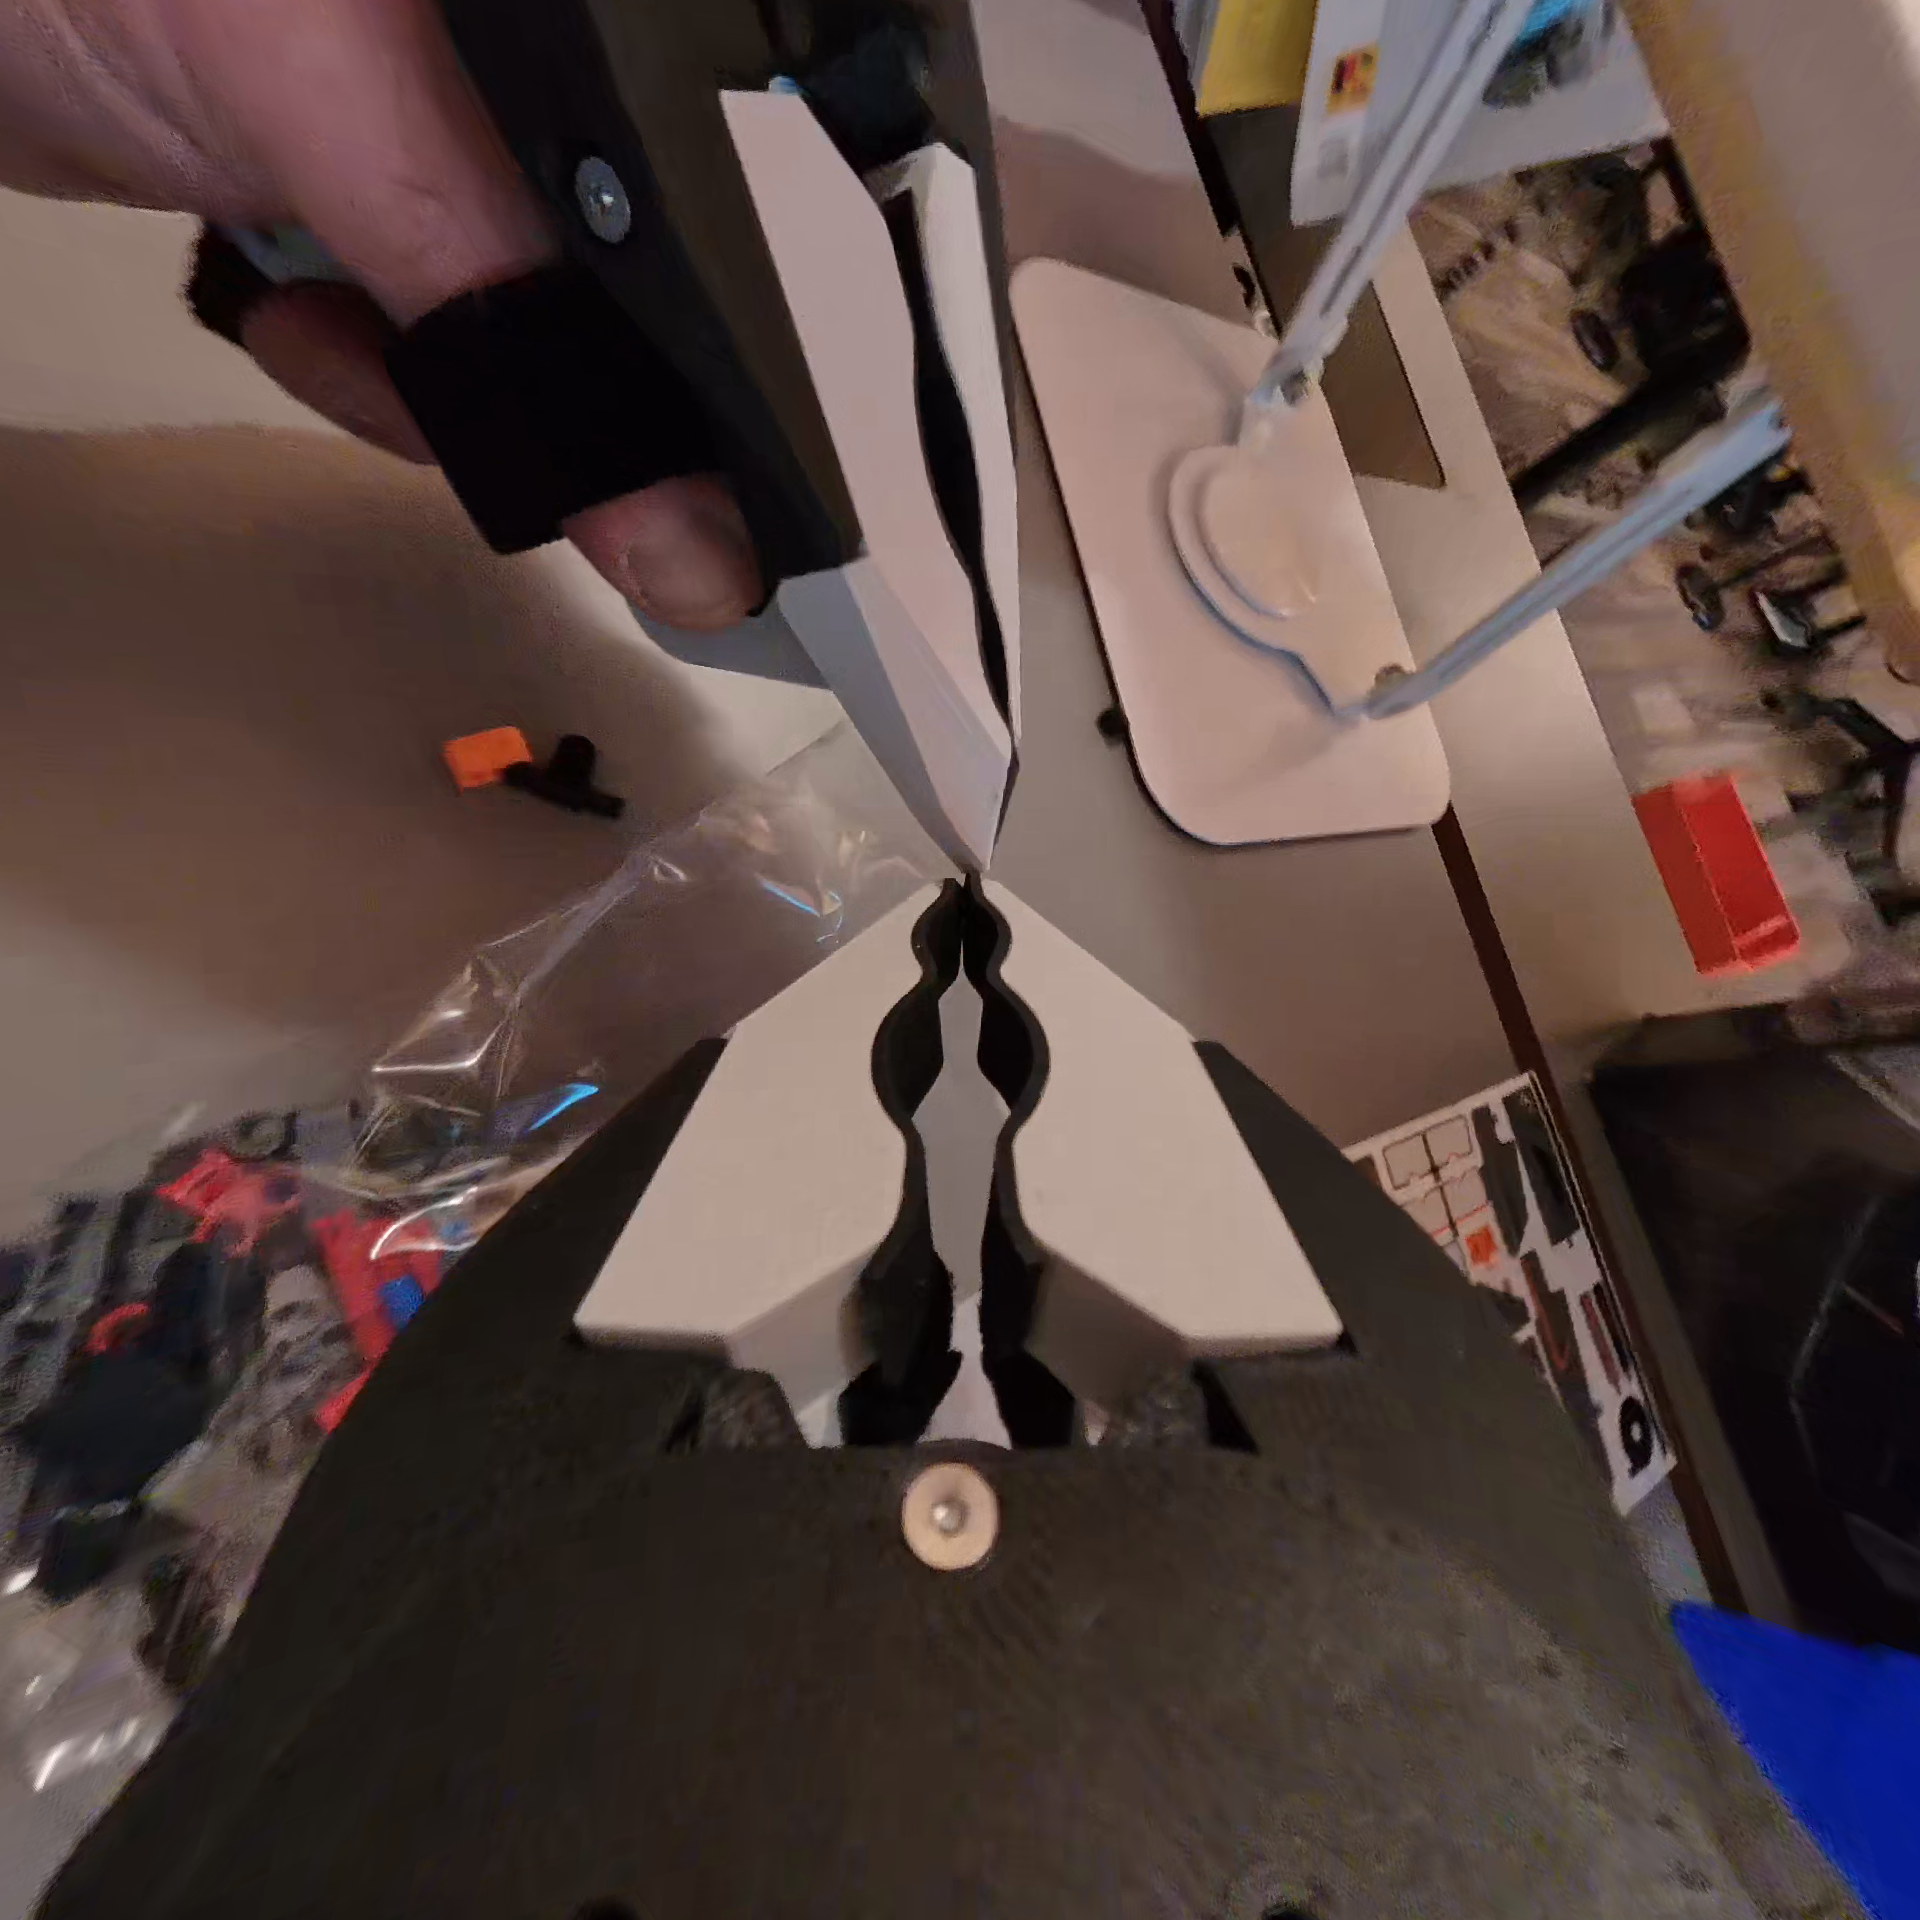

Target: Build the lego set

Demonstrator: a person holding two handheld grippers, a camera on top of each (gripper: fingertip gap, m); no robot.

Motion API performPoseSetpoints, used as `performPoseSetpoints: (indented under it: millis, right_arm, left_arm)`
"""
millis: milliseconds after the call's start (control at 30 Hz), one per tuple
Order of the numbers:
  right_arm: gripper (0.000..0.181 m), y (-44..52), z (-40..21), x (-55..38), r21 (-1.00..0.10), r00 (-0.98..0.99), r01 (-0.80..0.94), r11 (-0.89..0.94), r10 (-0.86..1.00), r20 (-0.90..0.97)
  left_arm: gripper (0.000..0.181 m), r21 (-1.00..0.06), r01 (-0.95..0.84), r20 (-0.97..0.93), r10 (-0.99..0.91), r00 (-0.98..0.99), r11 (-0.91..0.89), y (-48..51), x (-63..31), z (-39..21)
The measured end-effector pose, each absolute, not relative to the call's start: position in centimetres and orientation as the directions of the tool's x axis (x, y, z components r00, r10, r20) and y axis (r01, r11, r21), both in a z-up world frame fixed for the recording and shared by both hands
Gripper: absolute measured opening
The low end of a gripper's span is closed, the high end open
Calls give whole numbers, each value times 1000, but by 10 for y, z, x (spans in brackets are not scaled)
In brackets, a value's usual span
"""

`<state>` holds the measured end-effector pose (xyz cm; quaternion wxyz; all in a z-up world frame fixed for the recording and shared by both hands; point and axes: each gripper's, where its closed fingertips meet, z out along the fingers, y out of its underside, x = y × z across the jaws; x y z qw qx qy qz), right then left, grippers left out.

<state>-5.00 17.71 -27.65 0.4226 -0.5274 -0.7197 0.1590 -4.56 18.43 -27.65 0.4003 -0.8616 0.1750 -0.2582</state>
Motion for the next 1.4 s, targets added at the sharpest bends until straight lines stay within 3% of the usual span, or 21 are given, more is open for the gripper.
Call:
performPoseSetpoints:
  millis: [33, 200, 233, 300, 367, 500, 700, 933, 1133, 1400]
  right_arm:
    - [0, 181, -282, -51, -674, -58, 633, 381, 891, 450]
    - [0, 200, -309, -50, -636, 49, 698, 329, 864, 501]
    - [0, 195, -308, -52, -657, 47, 681, 324, 875, 481]
    - [0, 180, -306, -59, -674, 39, 658, 336, 878, 476]
    - [0, 184, -310, -56, -661, 39, 674, 330, 878, 478]
    - [0, 189, -292, -31, -760, 97, 610, 226, 930, 354]
    - [0, 177, -277, -11, -783, 73, 576, 236, 939, 337]
    - [0, 159, -258, 8, -782, 24, 568, 258, 944, 329]
    - [0, 135, -261, 33, -740, -11, 603, 298, 931, 366]
    - [0, 124, -270, 64, -775, 23, 585, 241, 950, 312]
  left_arm:
    - [0, -767, -76, 318, -480, 818, -637, 188, -46, -282]
    - [0, -706, -42, 311, -363, 879, -707, 207, -47, -311]
    - [0, -699, -60, 246, -319, 915, -712, 214, -55, -321]
    - [0, -690, 5, 299, -279, 913, -723, 224, -55, -322]
    - [0, -702, -80, 211, -314, 925, -707, 225, -49, -322]
    - [0, -712, -16, 302, -326, 896, -702, 220, -47, -319]
    - [0, -743, -5, 306, -346, 887, -670, 213, -54, -309]
    - [0, -790, -40, 268, -403, 875, -612, 213, -56, -285]
    - [0, -785, -69, 247, -413, 877, -615, 217, -59, -286]
    - [0, -763, -67, 233, -370, 899, -643, 225, -66, -297]
